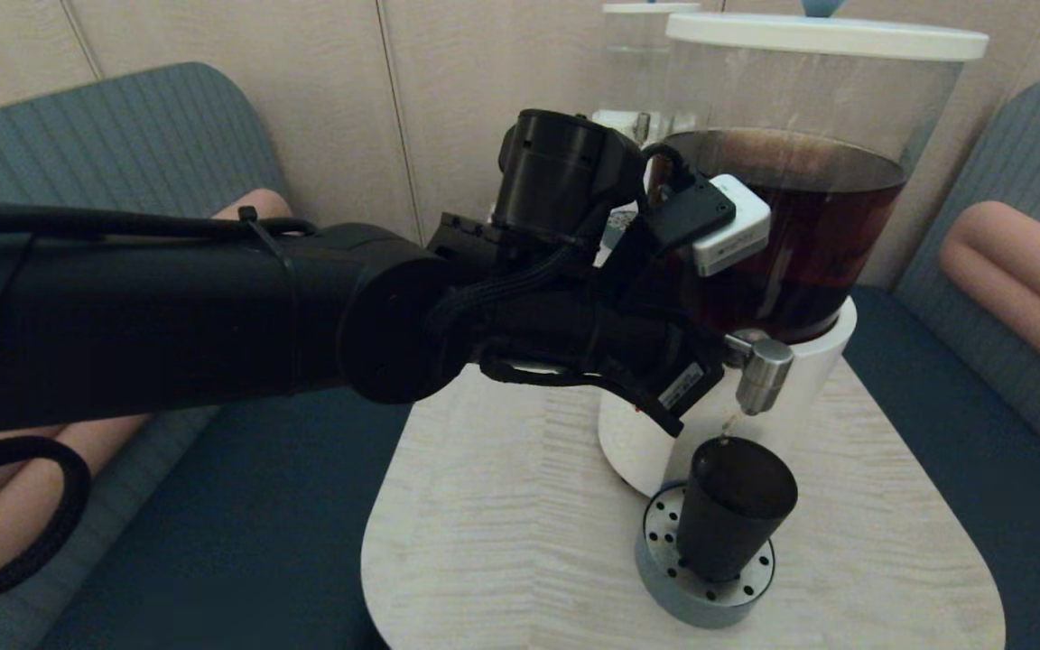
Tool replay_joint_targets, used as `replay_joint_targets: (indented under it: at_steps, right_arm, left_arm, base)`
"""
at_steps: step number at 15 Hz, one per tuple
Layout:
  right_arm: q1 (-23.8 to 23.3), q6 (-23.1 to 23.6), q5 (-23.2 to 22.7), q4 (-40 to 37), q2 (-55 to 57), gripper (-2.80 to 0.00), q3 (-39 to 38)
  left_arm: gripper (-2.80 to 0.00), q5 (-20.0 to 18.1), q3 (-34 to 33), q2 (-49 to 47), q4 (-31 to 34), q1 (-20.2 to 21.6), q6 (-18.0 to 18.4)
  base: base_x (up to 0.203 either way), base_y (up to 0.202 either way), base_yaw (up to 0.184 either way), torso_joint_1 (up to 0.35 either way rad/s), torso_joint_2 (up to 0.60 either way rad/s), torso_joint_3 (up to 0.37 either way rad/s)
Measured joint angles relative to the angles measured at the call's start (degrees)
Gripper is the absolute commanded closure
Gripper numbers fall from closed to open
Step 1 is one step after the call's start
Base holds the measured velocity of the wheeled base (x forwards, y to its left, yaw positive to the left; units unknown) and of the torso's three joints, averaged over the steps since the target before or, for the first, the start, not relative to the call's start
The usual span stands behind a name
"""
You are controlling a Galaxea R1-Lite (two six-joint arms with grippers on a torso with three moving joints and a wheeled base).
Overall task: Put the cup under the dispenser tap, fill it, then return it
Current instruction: Turn off the faucet
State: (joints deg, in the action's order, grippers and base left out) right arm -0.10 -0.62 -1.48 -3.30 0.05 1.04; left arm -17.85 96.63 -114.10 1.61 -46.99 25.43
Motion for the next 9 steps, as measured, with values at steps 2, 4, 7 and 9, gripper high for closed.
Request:
replay_joint_targets:
  at_steps: [2,4,7,9]
  right_arm:
    - [0.0,0.0,0.0,0.0,0.0,0.00,0.0]
    - [0.0,0.0,0.0,0.0,0.0,0.00,0.0]
    - [0.0,0.0,0.0,0.0,0.0,0.00,0.0]
    - [0.0,0.0,0.0,0.0,0.0,0.00,0.0]
  left_arm:
    - [0.00,0.0,-0.3,0.2,-0.1,0.0,0.0]
    - [0.00,0.0,-0.3,0.4,-0.3,-0.1,0.0]
    - [0.00,0.2,-0.4,0.9,0.3,-0.8,0.0]
    - [0.00,0.4,-0.4,1.2,0.7,-1.4,0.0]
  base:
    - [0.000,0.000,0.000,0.000,0.00,0.000]
    - [0.000,0.000,0.000,0.000,0.00,0.000]
    - [0.000,0.000,0.000,0.000,0.00,0.000]
    - [0.000,0.000,0.000,0.000,0.00,0.000]
